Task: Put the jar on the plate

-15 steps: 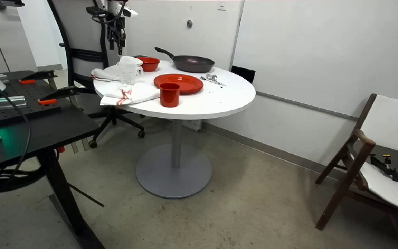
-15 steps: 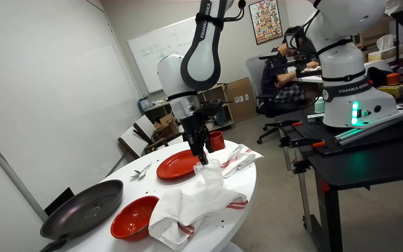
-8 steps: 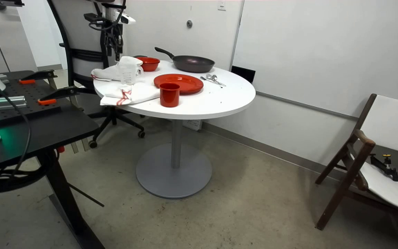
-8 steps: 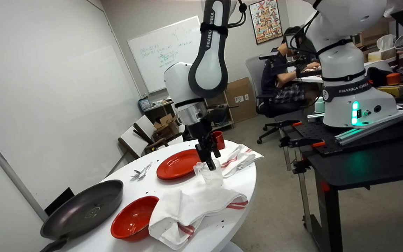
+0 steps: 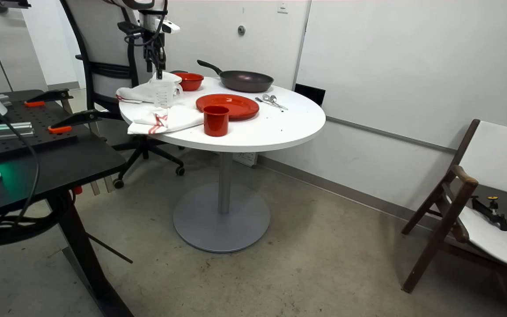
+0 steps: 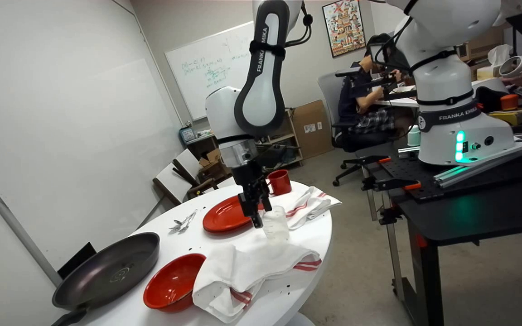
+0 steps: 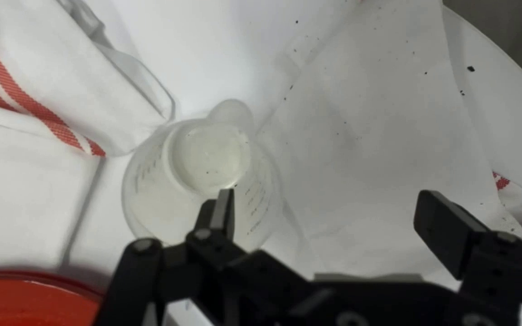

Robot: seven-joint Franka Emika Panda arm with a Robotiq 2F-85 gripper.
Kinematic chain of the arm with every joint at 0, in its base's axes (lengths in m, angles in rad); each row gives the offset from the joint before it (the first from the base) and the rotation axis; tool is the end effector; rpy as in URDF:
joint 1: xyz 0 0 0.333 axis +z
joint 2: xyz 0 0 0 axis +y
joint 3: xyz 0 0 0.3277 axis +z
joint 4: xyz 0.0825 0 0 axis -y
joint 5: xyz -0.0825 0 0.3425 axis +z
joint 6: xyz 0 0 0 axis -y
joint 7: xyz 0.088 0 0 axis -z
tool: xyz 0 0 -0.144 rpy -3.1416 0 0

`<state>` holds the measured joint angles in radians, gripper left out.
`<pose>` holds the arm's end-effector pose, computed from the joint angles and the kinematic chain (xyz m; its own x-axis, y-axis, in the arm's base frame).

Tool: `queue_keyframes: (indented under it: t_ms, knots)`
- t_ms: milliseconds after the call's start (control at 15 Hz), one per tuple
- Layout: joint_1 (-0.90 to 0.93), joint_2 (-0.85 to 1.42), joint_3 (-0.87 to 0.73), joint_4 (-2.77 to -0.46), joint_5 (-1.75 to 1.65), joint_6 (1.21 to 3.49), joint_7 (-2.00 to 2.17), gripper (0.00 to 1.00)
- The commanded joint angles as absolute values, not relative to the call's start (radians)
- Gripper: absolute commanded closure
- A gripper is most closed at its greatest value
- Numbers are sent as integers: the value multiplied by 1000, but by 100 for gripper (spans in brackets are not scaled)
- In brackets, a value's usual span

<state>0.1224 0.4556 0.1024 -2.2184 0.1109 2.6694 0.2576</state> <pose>0.5205 0.1190 0.1792 0.9896 -0.1400 -0.0333 -0.1425 -0.9858 -0.0892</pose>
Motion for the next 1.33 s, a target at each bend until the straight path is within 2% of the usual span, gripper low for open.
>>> queue_keyframes:
  t_ms: [0,400,467,533,667,1133,1200,1267]
  knots:
    - [134,537,96,-2145,129,2691,253,0]
    - [140,596,87,-2086,124,2673,262,0]
    - [140,602,85,-2081,125,2671,264,20]
    - [139,608,86,-2075,126,2669,263,28]
    - [138,616,84,-2070,129,2669,265,40]
    - [134,621,89,-2072,138,2666,264,94]
    - [134,619,90,-2073,139,2666,263,100]
    - [132,612,90,-2073,140,2664,262,99]
